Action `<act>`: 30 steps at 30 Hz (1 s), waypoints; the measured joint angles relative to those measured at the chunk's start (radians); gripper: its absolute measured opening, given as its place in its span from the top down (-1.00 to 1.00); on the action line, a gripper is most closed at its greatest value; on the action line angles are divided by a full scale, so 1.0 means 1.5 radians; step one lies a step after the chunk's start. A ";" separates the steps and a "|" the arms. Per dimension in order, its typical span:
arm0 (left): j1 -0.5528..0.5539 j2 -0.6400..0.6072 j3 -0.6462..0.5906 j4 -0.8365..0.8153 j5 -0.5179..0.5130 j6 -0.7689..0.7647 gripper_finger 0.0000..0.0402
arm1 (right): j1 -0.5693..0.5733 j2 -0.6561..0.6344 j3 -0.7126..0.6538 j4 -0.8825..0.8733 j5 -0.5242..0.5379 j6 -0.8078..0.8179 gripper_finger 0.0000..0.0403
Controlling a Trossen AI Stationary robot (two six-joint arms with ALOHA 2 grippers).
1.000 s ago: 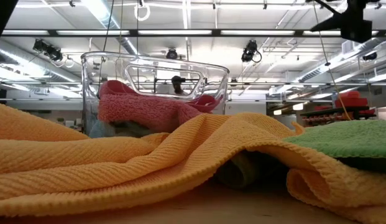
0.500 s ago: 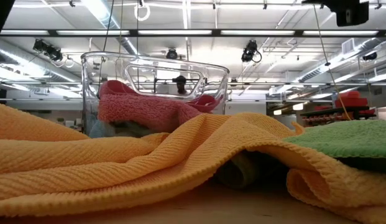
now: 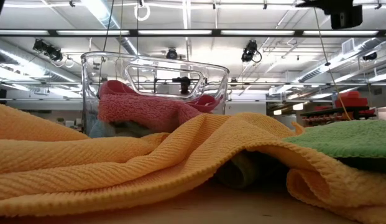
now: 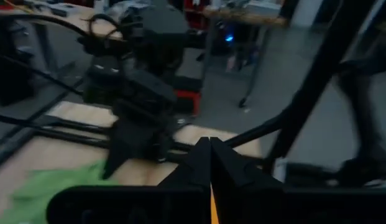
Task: Fold microfiber towels
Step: Fold the top green towel
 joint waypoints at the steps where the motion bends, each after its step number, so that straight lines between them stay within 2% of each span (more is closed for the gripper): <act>1: 0.007 -0.004 0.000 -0.021 -0.001 0.005 0.96 | -0.012 0.000 0.000 -0.011 -0.007 -0.004 -0.30; 6: 0.060 -0.006 -0.001 -0.130 -0.002 0.018 0.90 | -0.113 0.000 0.000 -0.093 -0.043 -0.069 -0.30; 12: 0.140 -0.004 -0.001 -0.255 -0.025 0.031 0.94 | -0.293 0.007 0.000 -0.114 -0.073 -0.245 -0.30; 17: 0.219 -0.005 -0.001 -0.282 -0.028 0.069 0.97 | -0.477 0.040 0.000 -0.096 -0.223 -0.394 -0.30; 21: 0.271 -0.005 -0.001 -0.282 -0.027 0.092 0.90 | -0.589 0.082 0.000 -0.080 -0.329 -0.484 -0.30; 25: 0.313 -0.005 -0.001 -0.282 -0.027 0.089 0.87 | -0.662 0.119 0.000 -0.071 -0.407 -0.549 -0.30; 30: 0.336 -0.005 -0.001 -0.287 -0.027 0.122 0.96 | -0.722 0.164 0.001 -0.038 -0.484 -0.574 -0.30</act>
